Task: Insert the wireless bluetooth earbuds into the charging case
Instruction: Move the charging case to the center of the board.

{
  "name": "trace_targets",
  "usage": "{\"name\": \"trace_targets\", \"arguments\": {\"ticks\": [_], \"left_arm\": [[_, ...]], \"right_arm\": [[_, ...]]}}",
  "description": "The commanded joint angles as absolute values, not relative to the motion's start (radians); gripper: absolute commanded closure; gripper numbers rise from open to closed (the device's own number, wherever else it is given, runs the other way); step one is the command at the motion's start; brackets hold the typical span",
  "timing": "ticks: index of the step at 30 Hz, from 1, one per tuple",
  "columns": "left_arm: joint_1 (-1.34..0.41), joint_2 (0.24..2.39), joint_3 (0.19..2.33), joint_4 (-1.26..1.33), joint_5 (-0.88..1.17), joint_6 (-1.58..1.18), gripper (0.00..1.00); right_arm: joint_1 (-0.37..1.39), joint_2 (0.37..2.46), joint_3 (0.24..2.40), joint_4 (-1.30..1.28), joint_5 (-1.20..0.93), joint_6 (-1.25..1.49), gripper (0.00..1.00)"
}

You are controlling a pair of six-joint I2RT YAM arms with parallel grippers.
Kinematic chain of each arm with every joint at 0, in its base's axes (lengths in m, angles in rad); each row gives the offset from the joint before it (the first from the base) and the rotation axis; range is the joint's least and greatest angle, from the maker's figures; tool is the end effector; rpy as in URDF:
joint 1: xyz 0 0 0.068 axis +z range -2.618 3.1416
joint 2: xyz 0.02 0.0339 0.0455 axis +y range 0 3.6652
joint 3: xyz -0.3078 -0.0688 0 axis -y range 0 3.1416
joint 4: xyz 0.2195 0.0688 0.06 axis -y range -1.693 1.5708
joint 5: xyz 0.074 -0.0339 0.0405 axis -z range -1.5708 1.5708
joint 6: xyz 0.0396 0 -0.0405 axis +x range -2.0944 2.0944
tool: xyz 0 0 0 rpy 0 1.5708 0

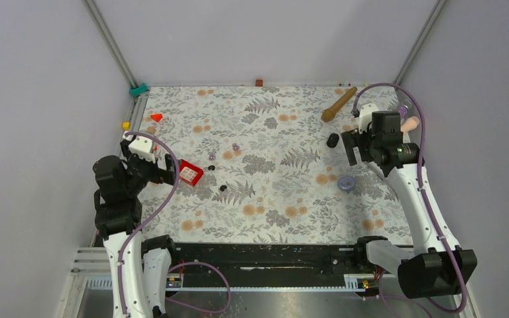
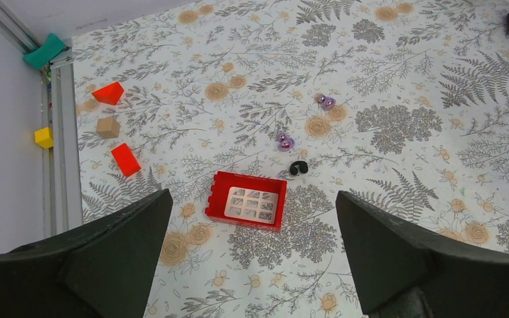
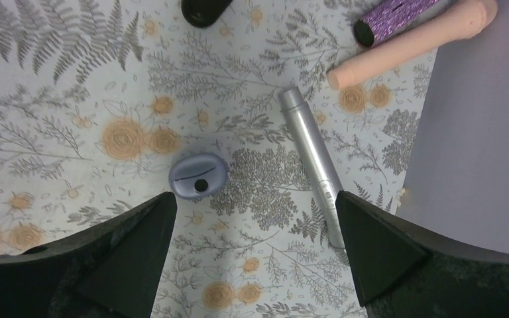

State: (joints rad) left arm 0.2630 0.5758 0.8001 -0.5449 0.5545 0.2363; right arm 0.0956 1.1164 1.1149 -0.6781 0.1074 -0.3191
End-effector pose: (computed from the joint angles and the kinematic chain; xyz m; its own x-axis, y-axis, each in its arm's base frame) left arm 0.0679 -0.0033 0.3545 -0.2346 0.1429 -0.9615 0.3255 0.9436 0.0609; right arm 0.1922 0.0142 0.3785 -0.5903 -0.3699 -0.7174 -0.2076 0.9285 -0.3080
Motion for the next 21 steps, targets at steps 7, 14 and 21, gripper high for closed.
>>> {"name": "trace_targets", "arguments": {"ticks": [7,14,21], "left_arm": [[0.268,0.573,0.792,-0.515,0.604,0.246,0.01],[0.268,0.572,0.791,-0.514,0.61,0.246,0.01],[0.268,0.576,0.787,-0.514,0.618,0.249,0.02]], "right_arm": [[0.059,1.165,1.024,-0.681,0.005,-0.409,0.01],[0.058,1.235,1.0,-0.699,-0.093,-0.446,0.01],[0.058,1.327,0.997,-0.716,-0.104,-0.498,0.01]]}}
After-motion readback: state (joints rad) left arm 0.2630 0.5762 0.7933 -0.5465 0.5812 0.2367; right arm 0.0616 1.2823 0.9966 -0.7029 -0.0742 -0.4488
